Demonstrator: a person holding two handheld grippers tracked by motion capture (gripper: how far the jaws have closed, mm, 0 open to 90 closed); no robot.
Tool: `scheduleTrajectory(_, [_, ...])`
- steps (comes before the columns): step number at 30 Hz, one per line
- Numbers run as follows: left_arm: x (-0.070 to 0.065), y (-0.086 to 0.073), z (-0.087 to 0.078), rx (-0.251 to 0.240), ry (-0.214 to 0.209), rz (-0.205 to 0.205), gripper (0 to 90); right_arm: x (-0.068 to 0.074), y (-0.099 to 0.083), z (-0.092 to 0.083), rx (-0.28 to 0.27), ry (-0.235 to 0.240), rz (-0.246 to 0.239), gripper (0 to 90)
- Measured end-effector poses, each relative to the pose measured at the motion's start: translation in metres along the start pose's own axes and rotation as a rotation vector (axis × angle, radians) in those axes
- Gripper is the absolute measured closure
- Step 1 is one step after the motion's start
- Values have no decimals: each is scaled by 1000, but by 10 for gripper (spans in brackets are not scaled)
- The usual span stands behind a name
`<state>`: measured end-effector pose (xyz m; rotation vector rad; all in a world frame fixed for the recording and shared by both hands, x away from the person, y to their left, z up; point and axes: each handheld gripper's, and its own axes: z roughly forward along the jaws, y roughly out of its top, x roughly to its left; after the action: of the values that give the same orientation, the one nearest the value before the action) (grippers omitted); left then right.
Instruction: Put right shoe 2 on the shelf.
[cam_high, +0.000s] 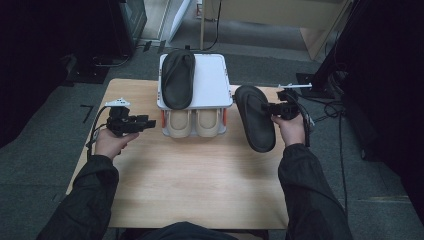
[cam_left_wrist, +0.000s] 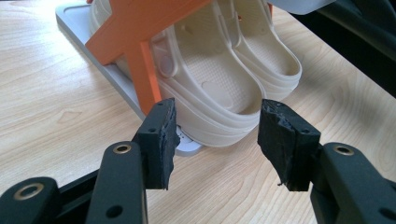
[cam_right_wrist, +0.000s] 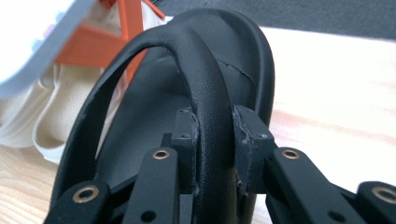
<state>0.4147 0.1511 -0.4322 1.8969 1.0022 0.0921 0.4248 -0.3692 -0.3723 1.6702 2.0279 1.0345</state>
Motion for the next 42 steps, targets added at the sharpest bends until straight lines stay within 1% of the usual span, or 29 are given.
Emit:
scheduleTrajectory(1, [0,0,0,1,-2,1,475,2,9,-5,-3,-6,-5,721])
scheduleTrajectory(2, [0,0,0,1,-2,1,475,2,9,-5,-3,-6,-5,721])
scheduleTrajectory(3, [0,0,0,0,-4,1,475,4,18,-9,-7,-3,-4,721])
scheduleTrajectory(10, [-1,0,0,4,-1,6,474,9,51,-23,-35,-34,-2,721])
scheduleTrajectory(13, [-1,-1,0,1,-10,6,475,14,66,-23,-34,-42,-5,721])
scheduleTrajectory(14, [-1,-1,0,1,-10,6,474,14,66,-23,-34,-42,-5,721])
scheduleTrajectory(16, [-2,0,-1,0,-12,8,474,20,76,-21,-36,-38,-4,721])
scheduleTrajectory(17, [-2,0,-1,0,-14,8,474,27,85,-18,-39,-32,-3,721])
scheduleTrajectory(18, [-2,-1,-1,0,-16,8,474,27,85,-18,-39,-32,-3,721])
scheduleTrajectory(19, [-2,-1,-1,-1,-18,8,474,30,88,-16,-38,-31,-7,721])
scheduleTrajectory(20, [-3,-1,0,0,-19,9,474,41,96,-10,-43,-21,-13,721])
scheduleTrajectory(21, [-4,-1,0,2,-21,13,474,44,99,-8,-43,-19,-12,721])
scheduleTrajectory(22, [-4,-1,0,2,-21,13,474,49,102,-4,-42,-13,-22,721])
scheduleTrajectory(23, [-5,-1,0,1,-25,23,474,54,105,0,-41,-8,-19,721])
scheduleTrajectory(26, [-6,-2,0,4,-28,25,473,68,113,13,-31,9,-28,721])
scheduleTrajectory(27, [-6,-2,-1,3,-28,24,473,68,113,13,-31,9,-28,721])
scheduleTrajectory(28, [-7,-3,-1,12,-27,21,473,76,117,22,-20,16,-36,721])
scheduleTrajectory(29, [-8,-5,-2,10,-28,24,472,79,119,27,-19,21,-41,721])
scheduleTrajectory(30, [-9,-6,-2,11,-32,21,473,83,121,31,-16,24,-42,721])
scheduleTrajectory(31, [-10,-7,-1,17,-36,28,473,86,122,35,-11,26,-48,721])
scheduleTrajectory(32, [-10,-7,-1,17,-36,28,473,86,122,35,-11,26,-48,721])
scheduleTrajectory(33, [-14,-8,-1,19,-37,40,473,93,126,43,-15,20,-53,721])
scheduleTrajectory(35, [-16,-9,-2,13,-48,37,473,97,129,48,-8,16,-53,721])
scheduleTrajectory(38, [-18,-11,-4,16,-46,47,472,103,133,57,-1,12,-65,720])
scheduleTrajectory(41, [-17,-12,-5,13,-46,39,472,110,135,64,2,9,-74,719])
scheduleTrajectory(42, [-17,-13,-6,9,-45,34,472,110,135,64,2,9,-74,719])
